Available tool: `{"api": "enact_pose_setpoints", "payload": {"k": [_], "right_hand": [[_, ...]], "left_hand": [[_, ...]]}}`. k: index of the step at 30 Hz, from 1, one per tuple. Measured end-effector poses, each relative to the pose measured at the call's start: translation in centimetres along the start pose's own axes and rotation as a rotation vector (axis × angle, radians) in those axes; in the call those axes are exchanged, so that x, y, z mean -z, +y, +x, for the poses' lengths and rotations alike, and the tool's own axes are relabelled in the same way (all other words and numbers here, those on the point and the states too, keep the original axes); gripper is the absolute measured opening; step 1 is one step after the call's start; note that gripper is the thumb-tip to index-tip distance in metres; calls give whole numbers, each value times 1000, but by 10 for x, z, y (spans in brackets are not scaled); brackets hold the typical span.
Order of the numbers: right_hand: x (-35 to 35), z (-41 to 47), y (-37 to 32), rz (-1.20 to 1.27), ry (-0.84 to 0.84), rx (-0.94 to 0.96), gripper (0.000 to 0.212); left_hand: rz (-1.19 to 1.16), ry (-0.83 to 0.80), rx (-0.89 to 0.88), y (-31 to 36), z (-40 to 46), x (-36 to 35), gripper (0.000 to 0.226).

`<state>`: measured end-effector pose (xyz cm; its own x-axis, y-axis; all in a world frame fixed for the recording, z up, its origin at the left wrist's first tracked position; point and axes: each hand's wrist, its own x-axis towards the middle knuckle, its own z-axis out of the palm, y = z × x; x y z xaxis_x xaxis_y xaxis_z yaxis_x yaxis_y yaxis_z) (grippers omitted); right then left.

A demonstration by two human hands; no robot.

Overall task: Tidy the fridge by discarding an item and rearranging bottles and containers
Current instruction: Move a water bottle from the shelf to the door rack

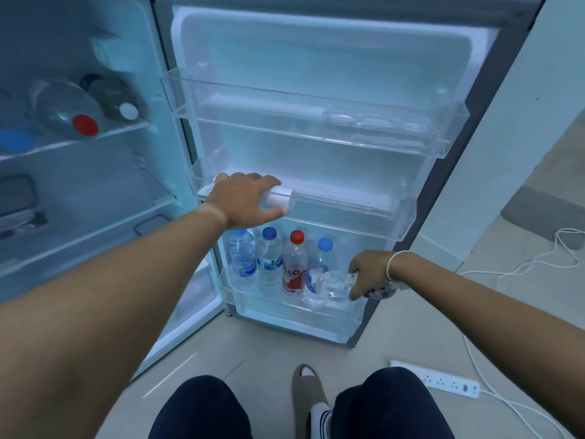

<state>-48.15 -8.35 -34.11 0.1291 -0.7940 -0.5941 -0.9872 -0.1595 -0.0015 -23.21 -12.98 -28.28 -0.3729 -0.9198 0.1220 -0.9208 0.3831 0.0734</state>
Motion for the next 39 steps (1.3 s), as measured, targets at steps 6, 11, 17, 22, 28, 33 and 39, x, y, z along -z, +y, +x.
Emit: {"api": "enact_pose_setpoints", "payload": {"k": [6,11,17,22,28,33,39], "right_hand": [[-16,40,7,-10,-124,-101,31],[-24,64,0,-116,-129,-113,56],[-36,86,-7,-230,35,-115,30],[-54,101,-1,-203,116,-112,42],[-63,111,10,-150,240,-112,41],[-76,117,11,-89,342,-98,35],[-77,116,10,6,367,-91,34]], "left_hand": [[0,5,2,1,1,0,74],[-8,9,9,1,2,-1,72],[-14,9,23,2,1,-2,72],[-15,11,32,2,1,-1,72],[-16,3,38,4,0,0,72],[-14,0,40,4,-1,1,72],[-2,-9,38,4,-1,1,70]]}}
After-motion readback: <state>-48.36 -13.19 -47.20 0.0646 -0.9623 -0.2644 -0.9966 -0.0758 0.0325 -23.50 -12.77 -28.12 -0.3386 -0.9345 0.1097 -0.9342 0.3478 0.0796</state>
